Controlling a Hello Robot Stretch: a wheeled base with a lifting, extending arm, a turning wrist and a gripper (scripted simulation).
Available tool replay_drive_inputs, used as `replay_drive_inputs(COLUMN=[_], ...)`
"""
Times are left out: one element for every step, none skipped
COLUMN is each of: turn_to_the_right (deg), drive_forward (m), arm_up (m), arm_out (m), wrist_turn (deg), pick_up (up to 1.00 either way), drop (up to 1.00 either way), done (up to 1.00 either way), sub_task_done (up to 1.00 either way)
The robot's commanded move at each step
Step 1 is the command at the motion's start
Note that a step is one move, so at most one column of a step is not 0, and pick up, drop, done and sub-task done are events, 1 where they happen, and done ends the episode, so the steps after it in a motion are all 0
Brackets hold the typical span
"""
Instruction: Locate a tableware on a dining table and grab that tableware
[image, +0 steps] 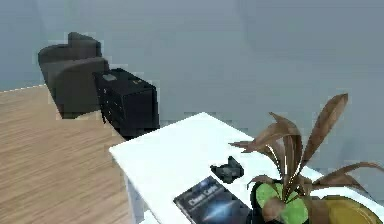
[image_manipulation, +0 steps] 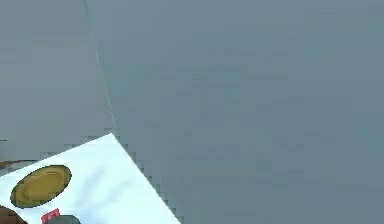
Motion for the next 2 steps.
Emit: replay_drive_inputs(turn_to_the_right=[-36.0, 0.0], drive_forward=[0.00, 0.00], arm_up=[0.00, 0.50], arm_out=[0.00, 0.00], wrist_turn=[0.0, 0.0], pick_up=[0.00, 0.00], drop=[0.00, 0.00], done=[0.00, 0.00], sub_task_done=[0.00, 0.00])
